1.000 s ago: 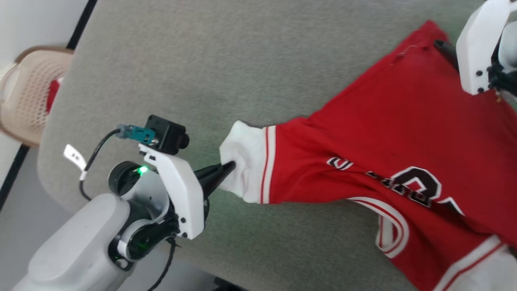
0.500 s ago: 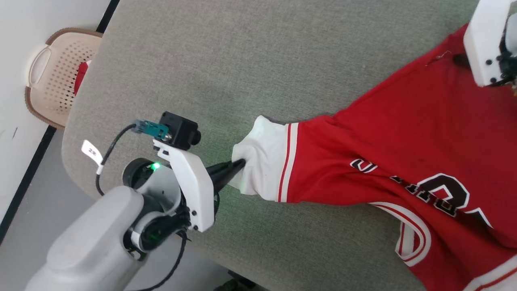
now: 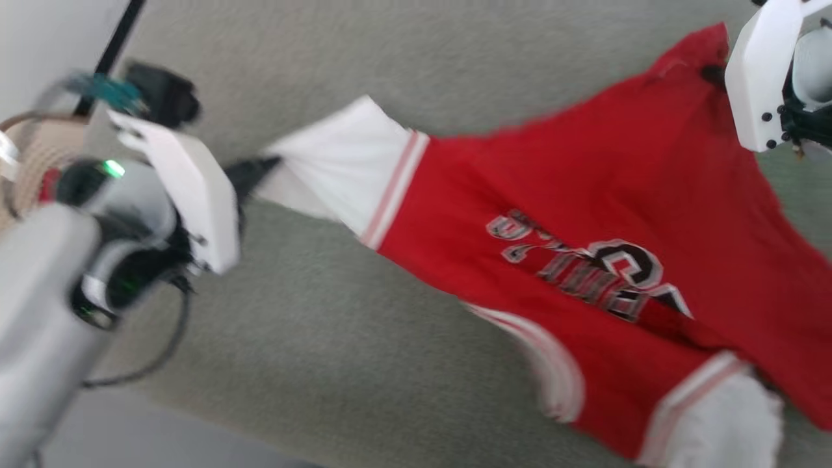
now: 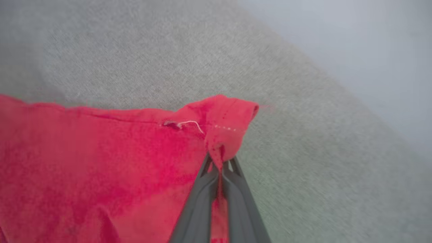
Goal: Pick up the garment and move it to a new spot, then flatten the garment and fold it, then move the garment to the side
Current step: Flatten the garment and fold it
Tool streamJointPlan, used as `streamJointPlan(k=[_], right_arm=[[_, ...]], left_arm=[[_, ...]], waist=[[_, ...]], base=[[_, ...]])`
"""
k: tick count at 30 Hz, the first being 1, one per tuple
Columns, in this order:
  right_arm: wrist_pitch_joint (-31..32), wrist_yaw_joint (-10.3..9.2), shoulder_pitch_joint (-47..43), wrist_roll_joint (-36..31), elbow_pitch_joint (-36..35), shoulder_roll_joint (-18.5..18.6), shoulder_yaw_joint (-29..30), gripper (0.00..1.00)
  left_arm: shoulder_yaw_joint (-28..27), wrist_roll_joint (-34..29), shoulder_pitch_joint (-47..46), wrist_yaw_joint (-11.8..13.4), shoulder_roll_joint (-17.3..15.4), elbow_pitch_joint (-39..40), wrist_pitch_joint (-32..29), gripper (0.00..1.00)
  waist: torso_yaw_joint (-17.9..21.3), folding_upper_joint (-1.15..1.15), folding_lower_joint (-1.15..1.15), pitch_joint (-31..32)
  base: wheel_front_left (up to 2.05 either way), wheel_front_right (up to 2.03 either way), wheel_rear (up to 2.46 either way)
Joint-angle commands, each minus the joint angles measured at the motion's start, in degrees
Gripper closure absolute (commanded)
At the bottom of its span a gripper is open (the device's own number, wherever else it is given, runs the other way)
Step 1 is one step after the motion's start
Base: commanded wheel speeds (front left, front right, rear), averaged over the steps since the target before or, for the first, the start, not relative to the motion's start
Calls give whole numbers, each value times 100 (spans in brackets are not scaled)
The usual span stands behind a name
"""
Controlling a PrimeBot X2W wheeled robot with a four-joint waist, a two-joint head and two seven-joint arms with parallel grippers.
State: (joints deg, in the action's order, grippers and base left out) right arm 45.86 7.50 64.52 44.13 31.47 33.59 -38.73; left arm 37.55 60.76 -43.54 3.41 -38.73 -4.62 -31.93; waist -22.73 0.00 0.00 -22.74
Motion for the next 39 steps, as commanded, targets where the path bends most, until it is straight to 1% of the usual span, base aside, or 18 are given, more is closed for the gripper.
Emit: streamJointPlan(k=[1,6,10,16,17,21,25,27,29,30,33,35,39], right_arm=[[-176,-3,-107,40,-199,93,57,100],[-580,-3,-251,-24,-605,207,401,100],[-734,-3,-349,-170,-913,145,751,100],[-538,-3,-502,-373,-1518,24,1327,100],[-538,-3,-502,-373,-1518,24,1327,100],[-272,-3,-605,-548,-1928,-77,1710,100],[-72,-3,-680,-758,-2194,-202,2035,100],[-58,-3,-668,-882,-2220,-276,2197,100],[-86,-3,-577,-1031,-2149,-400,2303,100],[-90,-3,-506,-1121,-2095,-446,2327,100],[-254,-3,-258,-1420,-1834,-651,2392,100],[-482,-3,6,-1623,-1605,-822,2450,100],[-1084,-3,583,-2124,-1009,-1117,2387,100]], left_arm=[[-101,-56,-238,86,-151,66,-116,100],[-290,-193,-760,204,-437,68,-354,100],[-361,-366,-1193,208,-575,-31,-422,100],[-373,-580,-1803,163,-583,-185,-611,100],[-373,-580,-1803,163,-583,-185,-611,100],[-309,-717,-2153,82,-588,-285,-710,100],[-274,-838,-2462,11,-511,-388,-720,100],[-239,-946,-2600,-49,-461,-517,-658,100],[-229,-1022,-2761,-114,-337,-721,-540,100],[-225,-1079,-2888,-177,-306,-845,-436,100],[-255,-1242,-3242,-306,-80,-1261,-59,100],[-278,-1368,-3510,-383,89,-1574,229,100],[-361,-1783,-4209,-505,348,-2244,1113,100]], waist=[[450,0,0,403],[877,0,0,762],[1184,0,0,1032],[1519,0,0,1352],[1519,0,0,1352],[1667,0,0,1481],[1752,0,0,1505],[1788,0,0,1461],[1820,0,0,1382],[1840,0,0,1316],[1874,0,0,1056],[1892,0,0,829],[1920,0,0,345]], base=[[0,0,0],[0,0,0],[0,0,0],[0,0,0],[0,0,0],[0,0,0],[0,0,0],[0,0,0],[0,0,0],[0,0,0],[0,0,0],[0,0,0],[0,0,0]])
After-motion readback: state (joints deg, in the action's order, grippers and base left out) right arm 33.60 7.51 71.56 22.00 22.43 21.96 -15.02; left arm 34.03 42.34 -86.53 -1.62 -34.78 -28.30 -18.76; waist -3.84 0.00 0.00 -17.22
